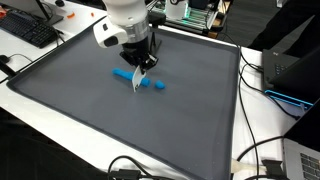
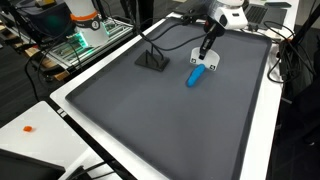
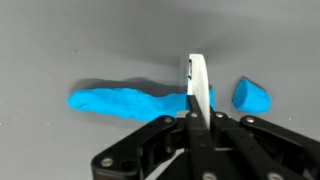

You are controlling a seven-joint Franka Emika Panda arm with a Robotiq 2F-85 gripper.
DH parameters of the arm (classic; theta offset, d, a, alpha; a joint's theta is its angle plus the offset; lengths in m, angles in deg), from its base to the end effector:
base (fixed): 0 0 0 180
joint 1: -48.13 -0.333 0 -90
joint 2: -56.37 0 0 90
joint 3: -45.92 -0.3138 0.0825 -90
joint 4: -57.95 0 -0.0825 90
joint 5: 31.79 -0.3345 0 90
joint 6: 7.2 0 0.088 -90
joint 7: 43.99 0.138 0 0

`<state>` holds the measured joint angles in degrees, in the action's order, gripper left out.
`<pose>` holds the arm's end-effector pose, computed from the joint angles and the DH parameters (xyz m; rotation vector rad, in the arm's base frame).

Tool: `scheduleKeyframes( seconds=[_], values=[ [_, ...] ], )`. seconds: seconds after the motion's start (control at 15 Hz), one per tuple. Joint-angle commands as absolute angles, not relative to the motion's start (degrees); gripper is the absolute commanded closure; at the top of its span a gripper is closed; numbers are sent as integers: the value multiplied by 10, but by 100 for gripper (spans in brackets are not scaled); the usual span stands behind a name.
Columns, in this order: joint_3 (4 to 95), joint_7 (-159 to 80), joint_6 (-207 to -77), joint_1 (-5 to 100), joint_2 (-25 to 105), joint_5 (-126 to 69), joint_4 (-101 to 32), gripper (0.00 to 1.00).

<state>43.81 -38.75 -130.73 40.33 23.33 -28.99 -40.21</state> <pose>0.6068 0.1008 0.2445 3.0948 0.1651 -0.2013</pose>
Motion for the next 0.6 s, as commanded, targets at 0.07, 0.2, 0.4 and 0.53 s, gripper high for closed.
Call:
scheduleKeyframes(
  seconds=[0.07,0.2,0.4,0.53],
  values=[
    [438,-395,-1317,405,216,-282,-410,99],
    [438,-395,-1317,406,214,-284,-412,99],
    [434,-397,-1314,408,215,-291,-413,99],
    [430,-396,-1309,411,218,-302,-414,99]
  ],
)
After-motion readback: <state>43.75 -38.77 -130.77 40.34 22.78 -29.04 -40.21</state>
